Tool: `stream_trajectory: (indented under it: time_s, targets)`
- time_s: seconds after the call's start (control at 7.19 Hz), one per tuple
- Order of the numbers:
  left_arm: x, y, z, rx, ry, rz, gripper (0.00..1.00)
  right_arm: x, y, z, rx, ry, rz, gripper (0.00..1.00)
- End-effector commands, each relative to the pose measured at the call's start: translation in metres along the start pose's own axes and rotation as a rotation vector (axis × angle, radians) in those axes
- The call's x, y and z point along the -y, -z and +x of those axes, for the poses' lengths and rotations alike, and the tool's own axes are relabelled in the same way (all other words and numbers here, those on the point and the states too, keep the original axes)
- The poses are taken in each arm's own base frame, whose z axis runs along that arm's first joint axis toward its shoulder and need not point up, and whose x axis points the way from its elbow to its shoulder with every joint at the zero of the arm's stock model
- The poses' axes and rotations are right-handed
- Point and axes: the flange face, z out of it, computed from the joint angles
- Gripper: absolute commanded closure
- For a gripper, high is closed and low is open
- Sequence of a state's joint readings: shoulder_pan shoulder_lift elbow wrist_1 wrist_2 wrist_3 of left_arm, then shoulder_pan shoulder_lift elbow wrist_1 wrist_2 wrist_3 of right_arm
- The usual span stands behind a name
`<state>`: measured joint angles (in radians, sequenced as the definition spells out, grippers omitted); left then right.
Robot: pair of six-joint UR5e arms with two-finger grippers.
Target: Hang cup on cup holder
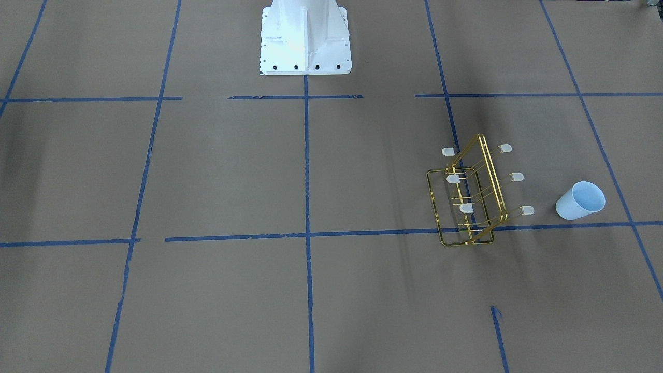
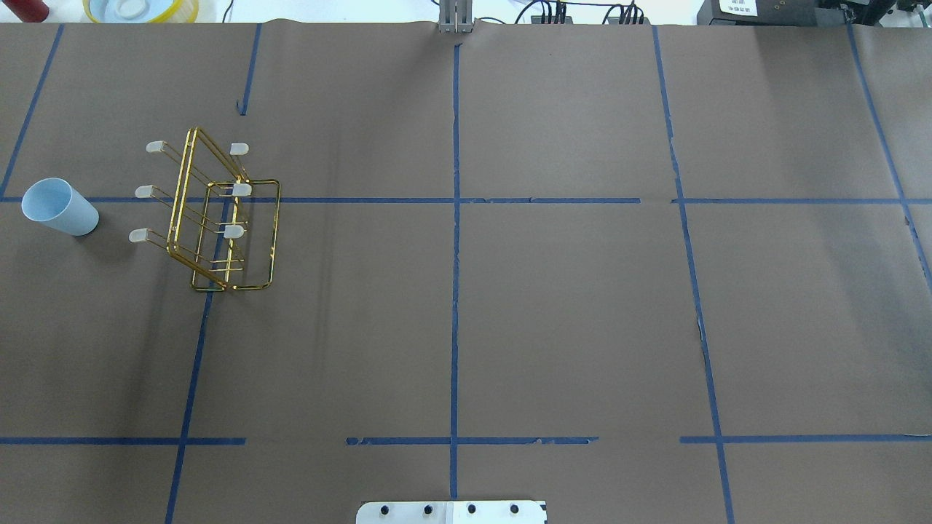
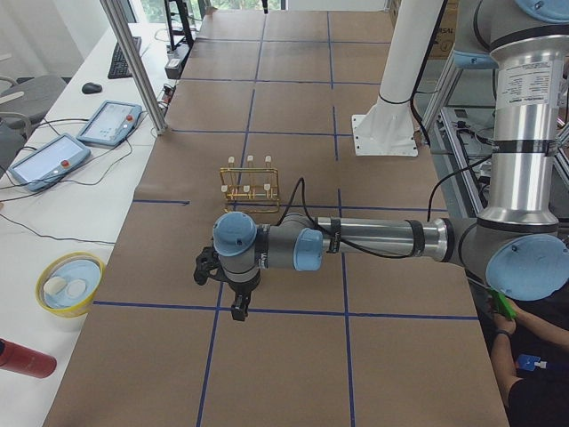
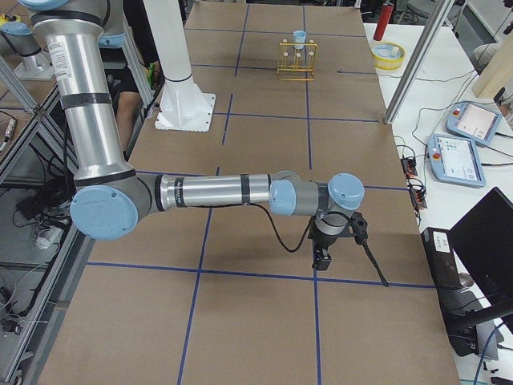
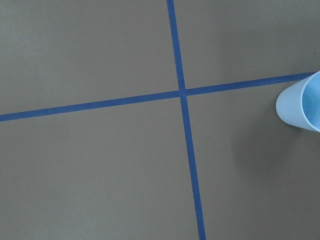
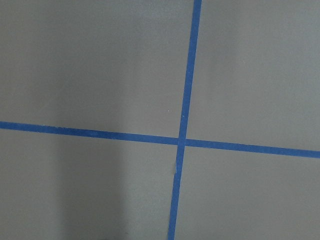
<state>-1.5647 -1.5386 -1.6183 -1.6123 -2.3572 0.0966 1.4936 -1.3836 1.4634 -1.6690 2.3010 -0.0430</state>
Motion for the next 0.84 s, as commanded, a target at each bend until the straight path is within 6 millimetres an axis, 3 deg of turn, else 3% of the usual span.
stream_trajectory:
  time_s: [0.0,0.28,0.56,0.7]
  targets:
    - [0.0,0.0,0.0,-0.002,-0.002,0.0,0.0,0.0,0.0,0.0,0.0,0.0,0.0,0.0]
    - [0.005,0.004,0.004,-0.002,-0.016,0.014,0.0,0.0,0.0,0.0,0.0,0.0,0.0,0.0]
    - [0.016,0.028,0.026,0.005,-0.043,0.101,0.0,0.0,0.0,0.0,0.0,0.0,0.0,0.0]
    - [0.019,0.046,0.046,-0.002,0.041,0.151,0.0,0.0,0.0,0.0,0.0,0.0,0.0,0.0]
